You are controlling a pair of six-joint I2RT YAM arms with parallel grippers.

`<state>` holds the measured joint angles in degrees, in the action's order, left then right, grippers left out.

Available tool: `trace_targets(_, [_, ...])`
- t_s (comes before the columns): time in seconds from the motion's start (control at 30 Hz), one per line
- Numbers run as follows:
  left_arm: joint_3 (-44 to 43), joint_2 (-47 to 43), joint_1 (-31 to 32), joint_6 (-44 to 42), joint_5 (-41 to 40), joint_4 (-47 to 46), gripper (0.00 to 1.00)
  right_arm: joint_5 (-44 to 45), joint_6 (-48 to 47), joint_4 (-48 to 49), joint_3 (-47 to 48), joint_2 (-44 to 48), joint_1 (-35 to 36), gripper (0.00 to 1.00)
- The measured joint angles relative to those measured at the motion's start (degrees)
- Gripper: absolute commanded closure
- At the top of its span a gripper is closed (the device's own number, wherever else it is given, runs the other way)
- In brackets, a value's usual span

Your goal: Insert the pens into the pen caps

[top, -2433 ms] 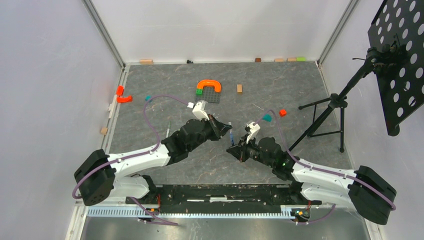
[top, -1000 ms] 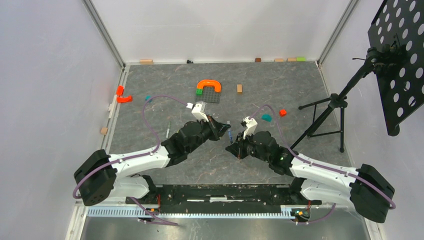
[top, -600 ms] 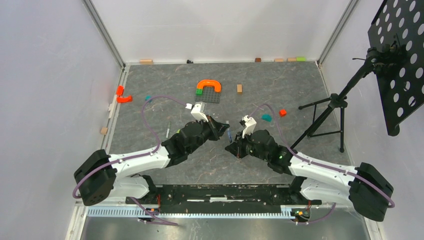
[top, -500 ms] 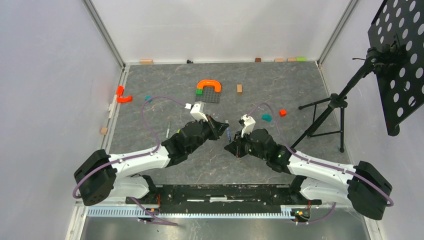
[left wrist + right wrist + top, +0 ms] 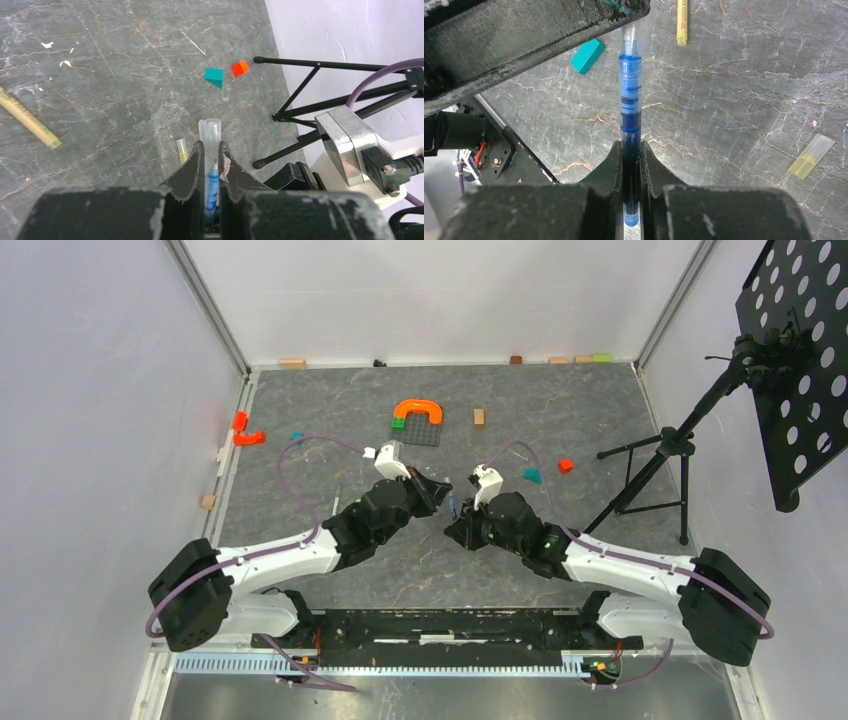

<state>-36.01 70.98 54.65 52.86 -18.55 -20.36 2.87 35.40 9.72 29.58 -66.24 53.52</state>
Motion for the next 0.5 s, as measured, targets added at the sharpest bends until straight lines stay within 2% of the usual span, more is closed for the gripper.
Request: trace_targets(0.5, [0.1, 0.6, -0.2, -0.3, -1.1, -2.1, 0.98, 1.0, -1.4, -4.2, 3.6, -1.3, -0.4, 1.00])
